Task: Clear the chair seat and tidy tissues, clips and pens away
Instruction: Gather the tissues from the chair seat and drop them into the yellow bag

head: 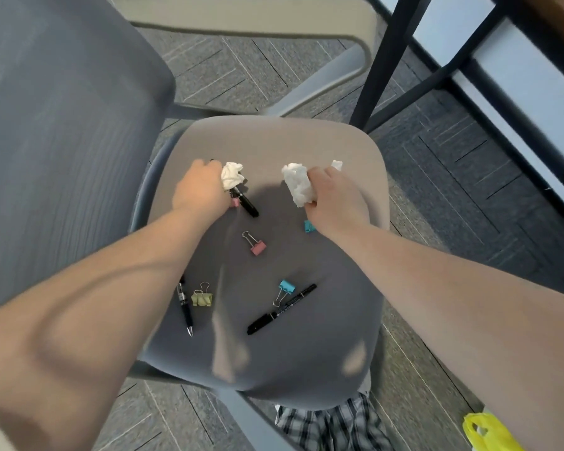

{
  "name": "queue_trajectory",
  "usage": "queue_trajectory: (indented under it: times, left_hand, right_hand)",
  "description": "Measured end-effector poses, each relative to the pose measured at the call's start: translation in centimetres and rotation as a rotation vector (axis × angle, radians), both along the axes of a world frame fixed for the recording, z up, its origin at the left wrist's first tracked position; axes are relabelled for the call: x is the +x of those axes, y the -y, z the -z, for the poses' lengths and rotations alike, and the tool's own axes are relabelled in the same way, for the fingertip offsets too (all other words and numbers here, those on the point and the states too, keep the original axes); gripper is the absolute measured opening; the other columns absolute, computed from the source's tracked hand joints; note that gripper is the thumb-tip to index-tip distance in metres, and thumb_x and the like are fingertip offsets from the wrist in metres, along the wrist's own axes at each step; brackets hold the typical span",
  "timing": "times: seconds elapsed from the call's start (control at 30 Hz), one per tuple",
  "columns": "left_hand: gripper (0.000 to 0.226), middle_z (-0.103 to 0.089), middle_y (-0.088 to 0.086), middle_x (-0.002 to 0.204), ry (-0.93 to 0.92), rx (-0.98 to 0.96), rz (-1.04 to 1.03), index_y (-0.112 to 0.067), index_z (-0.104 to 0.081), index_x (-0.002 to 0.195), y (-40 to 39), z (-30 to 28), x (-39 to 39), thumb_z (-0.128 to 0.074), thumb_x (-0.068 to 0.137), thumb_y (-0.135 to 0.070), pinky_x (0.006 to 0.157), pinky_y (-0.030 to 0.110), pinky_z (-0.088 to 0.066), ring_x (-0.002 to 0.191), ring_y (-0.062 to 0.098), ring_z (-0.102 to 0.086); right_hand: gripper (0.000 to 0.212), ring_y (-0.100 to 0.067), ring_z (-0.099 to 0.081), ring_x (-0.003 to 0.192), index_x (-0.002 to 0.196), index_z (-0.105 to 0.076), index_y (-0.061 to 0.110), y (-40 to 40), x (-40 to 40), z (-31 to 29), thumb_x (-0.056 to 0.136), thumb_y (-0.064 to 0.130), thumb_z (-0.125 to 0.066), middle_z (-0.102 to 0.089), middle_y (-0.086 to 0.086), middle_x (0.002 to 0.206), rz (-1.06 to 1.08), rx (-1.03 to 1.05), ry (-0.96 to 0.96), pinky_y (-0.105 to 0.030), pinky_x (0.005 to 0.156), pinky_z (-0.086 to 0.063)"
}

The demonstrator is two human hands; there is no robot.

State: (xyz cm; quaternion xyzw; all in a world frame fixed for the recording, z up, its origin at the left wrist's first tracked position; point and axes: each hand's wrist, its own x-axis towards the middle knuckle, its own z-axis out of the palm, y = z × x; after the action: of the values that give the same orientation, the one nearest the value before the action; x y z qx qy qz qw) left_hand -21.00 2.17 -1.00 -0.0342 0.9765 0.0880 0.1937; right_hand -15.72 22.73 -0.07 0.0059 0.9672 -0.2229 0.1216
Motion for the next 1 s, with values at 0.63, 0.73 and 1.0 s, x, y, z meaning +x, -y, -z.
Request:
queue_trajectory:
  times: [0.63,0.73,1.0]
  left_hand:
    - [0.023,-0.053,0.017,0.114,0.084,-0.005,0.359,-0.005,-0.052,0.104,-14.8,-7.7,11.2,-0.055,0.087,-0.020,0.079,0.039,-0.043,0.106,0.038,-0.055]
    - [0.024,-0.056,0.018,0.114,0.117,-0.008,0.529,-0.005,-0.054,0.106,-19.7,-6.8,14.4,-0.056,0.086,-0.019,0.081,0.040,-0.045,0.106,0.038,-0.056]
    - [0.028,-0.053,0.012,0.118,0.243,0.031,0.910,-0.010,-0.052,0.109,-32.3,-3.5,27.0,-0.057,0.088,-0.028,0.088,0.042,-0.048,0.112,0.033,-0.054]
  right_hand:
    - [0.022,-0.031,-0.051,0.105,0.109,-0.047,0.010,-11.4,12.5,-4.9,0.087,0.009,-0.050,-0.053,-0.011,0.108,0.177,-0.025,0.159,-0.036,0.071,-0.037]
    - [0.023,-0.030,-0.052,0.103,0.108,-0.048,0.011,-15.3,18.4,-3.6,0.086,0.006,-0.051,-0.054,-0.009,0.105,0.363,-0.011,0.174,-0.034,0.070,-0.037]
    - [0.017,-0.034,-0.061,0.094,0.103,-0.055,0.011,-24.1,37.5,-1.0,0.085,0.011,-0.052,-0.065,-0.012,0.102,0.805,0.003,0.220,-0.033,0.062,-0.038]
